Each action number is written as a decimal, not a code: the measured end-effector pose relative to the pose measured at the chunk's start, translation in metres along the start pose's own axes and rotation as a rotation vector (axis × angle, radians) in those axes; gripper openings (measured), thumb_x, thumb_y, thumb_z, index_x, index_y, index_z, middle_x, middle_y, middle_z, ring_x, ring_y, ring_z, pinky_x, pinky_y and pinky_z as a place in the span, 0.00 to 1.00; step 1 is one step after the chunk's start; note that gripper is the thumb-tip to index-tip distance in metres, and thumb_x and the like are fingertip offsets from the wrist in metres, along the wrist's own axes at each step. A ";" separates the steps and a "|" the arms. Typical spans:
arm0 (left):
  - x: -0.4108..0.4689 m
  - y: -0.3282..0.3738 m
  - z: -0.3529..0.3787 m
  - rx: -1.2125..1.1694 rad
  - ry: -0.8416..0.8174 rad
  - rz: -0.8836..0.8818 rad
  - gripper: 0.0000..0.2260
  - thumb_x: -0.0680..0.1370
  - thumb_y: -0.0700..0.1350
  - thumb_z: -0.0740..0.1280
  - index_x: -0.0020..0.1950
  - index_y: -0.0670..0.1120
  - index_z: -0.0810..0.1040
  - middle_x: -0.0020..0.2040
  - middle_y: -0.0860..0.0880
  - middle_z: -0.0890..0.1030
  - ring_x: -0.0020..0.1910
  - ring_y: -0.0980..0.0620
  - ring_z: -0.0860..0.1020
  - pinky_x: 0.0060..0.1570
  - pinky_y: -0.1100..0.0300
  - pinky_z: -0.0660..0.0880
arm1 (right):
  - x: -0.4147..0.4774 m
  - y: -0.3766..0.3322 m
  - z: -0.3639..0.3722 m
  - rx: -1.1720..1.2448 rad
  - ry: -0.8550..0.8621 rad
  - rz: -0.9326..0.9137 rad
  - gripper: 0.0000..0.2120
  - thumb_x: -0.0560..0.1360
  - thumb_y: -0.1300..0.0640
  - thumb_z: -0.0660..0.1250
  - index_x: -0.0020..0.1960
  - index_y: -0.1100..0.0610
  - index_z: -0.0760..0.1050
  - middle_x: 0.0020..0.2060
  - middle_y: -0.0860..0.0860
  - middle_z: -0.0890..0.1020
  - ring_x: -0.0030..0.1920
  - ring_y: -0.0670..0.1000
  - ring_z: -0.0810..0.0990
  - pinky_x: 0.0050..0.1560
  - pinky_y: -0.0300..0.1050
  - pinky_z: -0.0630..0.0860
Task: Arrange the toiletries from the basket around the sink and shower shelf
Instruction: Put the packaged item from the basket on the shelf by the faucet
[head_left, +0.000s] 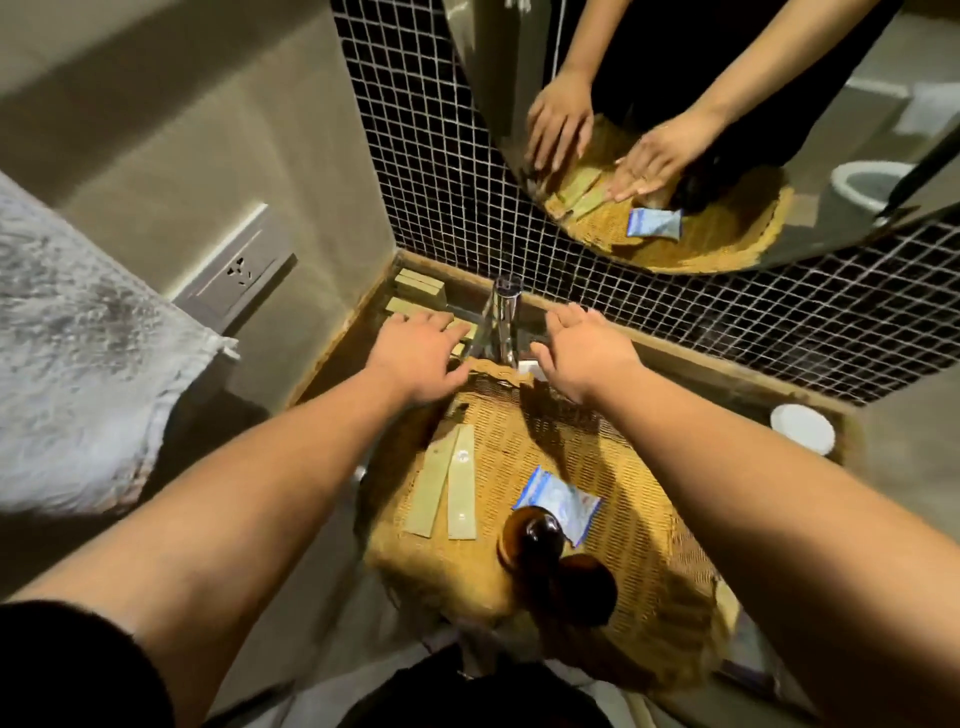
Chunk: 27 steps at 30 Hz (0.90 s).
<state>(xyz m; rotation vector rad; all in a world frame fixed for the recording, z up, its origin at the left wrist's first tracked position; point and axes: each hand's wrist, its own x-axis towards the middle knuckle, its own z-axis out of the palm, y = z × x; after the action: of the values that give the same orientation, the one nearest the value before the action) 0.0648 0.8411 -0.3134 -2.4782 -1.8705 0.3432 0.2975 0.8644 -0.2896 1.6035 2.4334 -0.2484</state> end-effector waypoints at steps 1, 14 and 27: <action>0.000 0.008 -0.004 0.017 0.002 0.010 0.30 0.79 0.66 0.52 0.76 0.52 0.65 0.73 0.46 0.71 0.70 0.44 0.70 0.67 0.43 0.67 | -0.008 0.006 0.000 -0.004 0.007 0.010 0.27 0.83 0.44 0.50 0.74 0.61 0.62 0.73 0.58 0.67 0.72 0.59 0.64 0.75 0.54 0.59; 0.037 0.118 -0.002 0.139 -0.192 0.430 0.23 0.78 0.65 0.59 0.63 0.51 0.76 0.58 0.48 0.79 0.56 0.44 0.79 0.48 0.50 0.76 | -0.095 0.043 0.063 0.059 -0.151 0.058 0.27 0.83 0.52 0.53 0.80 0.58 0.54 0.79 0.55 0.57 0.76 0.57 0.60 0.75 0.51 0.59; 0.009 0.149 0.081 -0.047 -0.436 0.420 0.28 0.75 0.67 0.64 0.72 0.56 0.71 0.66 0.50 0.72 0.62 0.46 0.76 0.52 0.50 0.76 | -0.110 0.031 0.143 0.201 -0.306 0.040 0.21 0.80 0.52 0.60 0.71 0.55 0.65 0.71 0.52 0.70 0.70 0.56 0.68 0.62 0.49 0.70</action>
<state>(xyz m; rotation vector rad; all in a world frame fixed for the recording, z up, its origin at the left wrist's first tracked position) 0.1937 0.7978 -0.4156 -3.0108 -1.4458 0.9244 0.3805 0.7430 -0.3980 1.5557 2.1970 -0.6961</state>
